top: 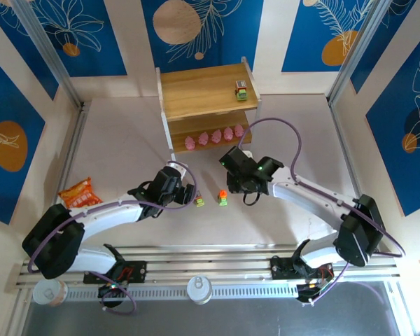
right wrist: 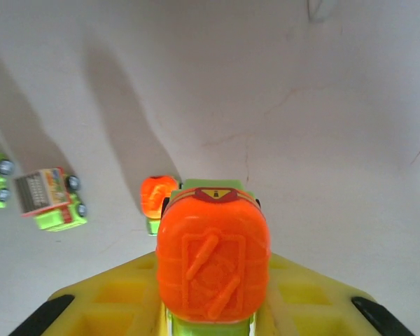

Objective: Place and organize the plastic toys onto the shelf

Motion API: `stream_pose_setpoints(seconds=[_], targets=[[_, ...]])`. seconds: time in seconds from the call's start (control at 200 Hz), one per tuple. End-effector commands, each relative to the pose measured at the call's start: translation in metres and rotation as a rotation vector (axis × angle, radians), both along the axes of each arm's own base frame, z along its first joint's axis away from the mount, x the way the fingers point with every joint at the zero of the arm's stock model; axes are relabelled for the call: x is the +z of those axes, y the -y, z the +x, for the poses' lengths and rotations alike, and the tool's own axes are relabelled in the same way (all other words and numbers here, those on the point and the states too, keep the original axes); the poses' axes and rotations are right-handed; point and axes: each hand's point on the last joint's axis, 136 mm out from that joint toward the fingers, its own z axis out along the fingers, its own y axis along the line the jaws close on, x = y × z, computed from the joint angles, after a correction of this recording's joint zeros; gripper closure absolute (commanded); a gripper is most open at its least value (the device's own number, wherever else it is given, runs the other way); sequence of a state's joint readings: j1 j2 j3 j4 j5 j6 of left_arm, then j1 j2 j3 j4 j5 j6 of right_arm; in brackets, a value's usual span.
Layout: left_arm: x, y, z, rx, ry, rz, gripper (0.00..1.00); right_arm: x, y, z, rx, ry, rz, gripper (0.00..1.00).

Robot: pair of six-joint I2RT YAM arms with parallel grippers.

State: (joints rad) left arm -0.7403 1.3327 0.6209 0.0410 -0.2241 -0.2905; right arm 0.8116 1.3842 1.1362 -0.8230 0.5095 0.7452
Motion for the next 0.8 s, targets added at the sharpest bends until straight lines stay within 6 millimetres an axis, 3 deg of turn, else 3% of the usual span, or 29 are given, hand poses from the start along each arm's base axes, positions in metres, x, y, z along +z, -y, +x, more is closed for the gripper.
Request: stream_pose_setpoints(seconds=[0.0, 0.6, 0.795], targets=[[0.010, 0.008, 0.008, 0.000, 0.005, -0.051, 0.22, 0.032, 0.008, -0.004, 0.033, 0.040, -0.022, 0.72], [0.009, 0.013, 0.007, -0.018, -0.003, -0.059, 0.22, 0.171, 0.001, 0.014, 0.112, 0.297, 0.013, 0.74], [0.009, 0.013, 0.007, -0.019, -0.003, -0.060, 0.22, 0.204, -0.010, 0.031, 0.148, 0.369, 0.002, 0.75]])
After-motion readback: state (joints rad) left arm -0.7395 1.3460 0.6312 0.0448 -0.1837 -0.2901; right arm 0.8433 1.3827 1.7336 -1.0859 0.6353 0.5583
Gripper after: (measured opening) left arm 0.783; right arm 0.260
